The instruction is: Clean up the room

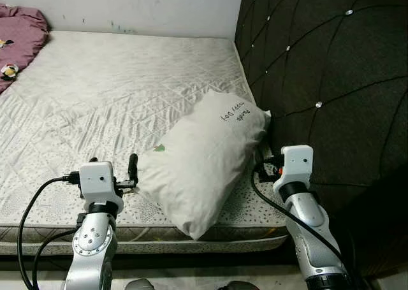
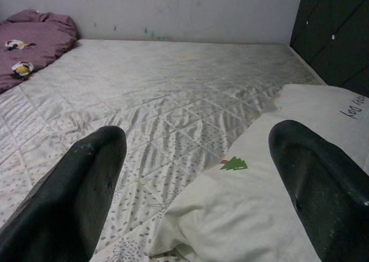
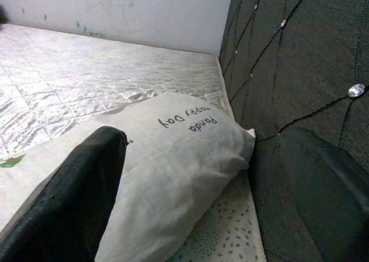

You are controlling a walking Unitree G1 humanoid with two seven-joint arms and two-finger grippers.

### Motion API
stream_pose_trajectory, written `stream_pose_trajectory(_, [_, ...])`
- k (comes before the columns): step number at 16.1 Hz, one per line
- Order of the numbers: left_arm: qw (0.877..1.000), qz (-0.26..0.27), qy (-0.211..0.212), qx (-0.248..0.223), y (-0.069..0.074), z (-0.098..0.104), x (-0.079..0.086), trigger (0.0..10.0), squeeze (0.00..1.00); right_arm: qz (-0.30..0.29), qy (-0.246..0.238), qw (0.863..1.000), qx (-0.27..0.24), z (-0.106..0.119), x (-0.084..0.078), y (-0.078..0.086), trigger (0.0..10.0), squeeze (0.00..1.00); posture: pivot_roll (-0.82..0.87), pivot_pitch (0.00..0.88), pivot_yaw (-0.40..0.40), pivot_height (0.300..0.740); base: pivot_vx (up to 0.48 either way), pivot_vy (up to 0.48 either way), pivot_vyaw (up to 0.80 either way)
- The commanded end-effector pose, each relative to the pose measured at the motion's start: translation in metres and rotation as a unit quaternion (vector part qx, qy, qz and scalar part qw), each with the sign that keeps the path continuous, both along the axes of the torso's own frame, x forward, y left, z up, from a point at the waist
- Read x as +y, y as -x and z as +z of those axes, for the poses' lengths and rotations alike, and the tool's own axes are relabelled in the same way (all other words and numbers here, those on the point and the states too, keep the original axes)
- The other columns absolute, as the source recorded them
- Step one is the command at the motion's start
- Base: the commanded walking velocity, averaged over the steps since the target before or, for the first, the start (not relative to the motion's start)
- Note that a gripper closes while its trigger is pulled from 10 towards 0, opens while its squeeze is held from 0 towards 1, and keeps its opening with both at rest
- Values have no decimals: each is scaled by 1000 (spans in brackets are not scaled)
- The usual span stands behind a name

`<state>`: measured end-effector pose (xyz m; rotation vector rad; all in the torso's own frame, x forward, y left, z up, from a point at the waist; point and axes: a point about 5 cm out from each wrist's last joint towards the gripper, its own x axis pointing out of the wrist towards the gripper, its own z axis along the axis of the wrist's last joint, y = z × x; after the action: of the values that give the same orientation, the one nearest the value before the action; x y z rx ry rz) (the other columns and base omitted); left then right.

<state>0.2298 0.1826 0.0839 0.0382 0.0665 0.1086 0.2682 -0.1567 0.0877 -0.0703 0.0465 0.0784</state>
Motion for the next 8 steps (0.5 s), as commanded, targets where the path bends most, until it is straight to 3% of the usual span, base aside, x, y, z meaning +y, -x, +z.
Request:
stream_pose_trajectory(1, [1000, 0, -5, 2, -2, 1, -1, 10000, 0, 4, 3, 1000, -4, 2, 0, -3, 10000, 0, 11, 0, -36, 740, 0, 0, 0])
stream_pose_trajectory(8, [1000, 2, -7, 1, -2, 1, -2, 10000, 0, 11, 1, 1000, 0, 2, 1, -4, 10000, 0, 10, 0, -39, 673, 0, 0, 0])
